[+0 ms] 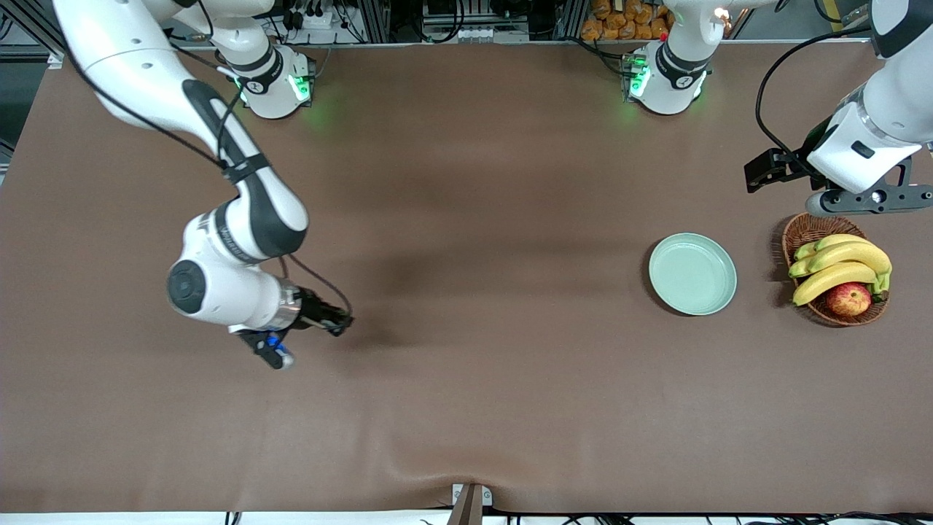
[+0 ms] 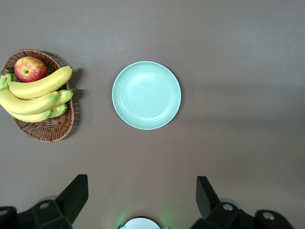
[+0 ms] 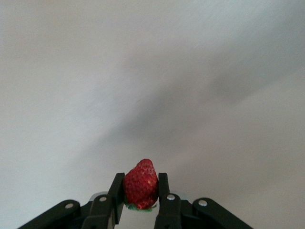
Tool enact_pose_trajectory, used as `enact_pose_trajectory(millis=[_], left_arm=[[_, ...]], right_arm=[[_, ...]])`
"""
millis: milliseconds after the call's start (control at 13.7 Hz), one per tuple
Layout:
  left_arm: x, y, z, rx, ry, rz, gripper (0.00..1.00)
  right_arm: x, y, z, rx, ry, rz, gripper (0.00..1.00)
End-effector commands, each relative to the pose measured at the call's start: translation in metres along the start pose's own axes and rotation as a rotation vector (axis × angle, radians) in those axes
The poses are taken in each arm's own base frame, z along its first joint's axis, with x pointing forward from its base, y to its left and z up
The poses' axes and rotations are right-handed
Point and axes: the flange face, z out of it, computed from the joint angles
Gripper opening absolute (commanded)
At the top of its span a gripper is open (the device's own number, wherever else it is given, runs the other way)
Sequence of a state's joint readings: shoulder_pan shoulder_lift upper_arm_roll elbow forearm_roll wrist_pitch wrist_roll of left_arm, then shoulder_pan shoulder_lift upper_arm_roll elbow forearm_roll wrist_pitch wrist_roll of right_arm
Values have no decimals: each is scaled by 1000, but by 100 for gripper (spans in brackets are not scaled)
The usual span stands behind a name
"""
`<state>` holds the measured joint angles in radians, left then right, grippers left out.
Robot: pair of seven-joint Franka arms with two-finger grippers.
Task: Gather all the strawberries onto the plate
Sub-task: 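Carry the strawberry with the right gripper to mid-table and release it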
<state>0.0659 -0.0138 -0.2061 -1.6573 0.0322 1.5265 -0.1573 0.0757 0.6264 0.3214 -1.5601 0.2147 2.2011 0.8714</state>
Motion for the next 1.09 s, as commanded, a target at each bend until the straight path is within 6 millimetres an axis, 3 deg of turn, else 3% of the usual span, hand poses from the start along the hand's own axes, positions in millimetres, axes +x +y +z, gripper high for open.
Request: enact_pose_trajectory(millis=[0,291,437,801,1020], left_arm=[[0,-1,6,22,13,-8,100],[0,-3,8,22,10,-9,100],[0,-3,12,23,5,-10,100],[0,-3,17,23,-2,-11,100],[-2,-3,27,27,-17,-29,100]], right_arm=[[-41,-37,25,62,13,84,0],[-124,-97,97,164,20,189,0],[-160,-120,122,199,4,249,0],[-235,-138,183,254,38,298,0],[-265,-140,214,273,41,327,0]])
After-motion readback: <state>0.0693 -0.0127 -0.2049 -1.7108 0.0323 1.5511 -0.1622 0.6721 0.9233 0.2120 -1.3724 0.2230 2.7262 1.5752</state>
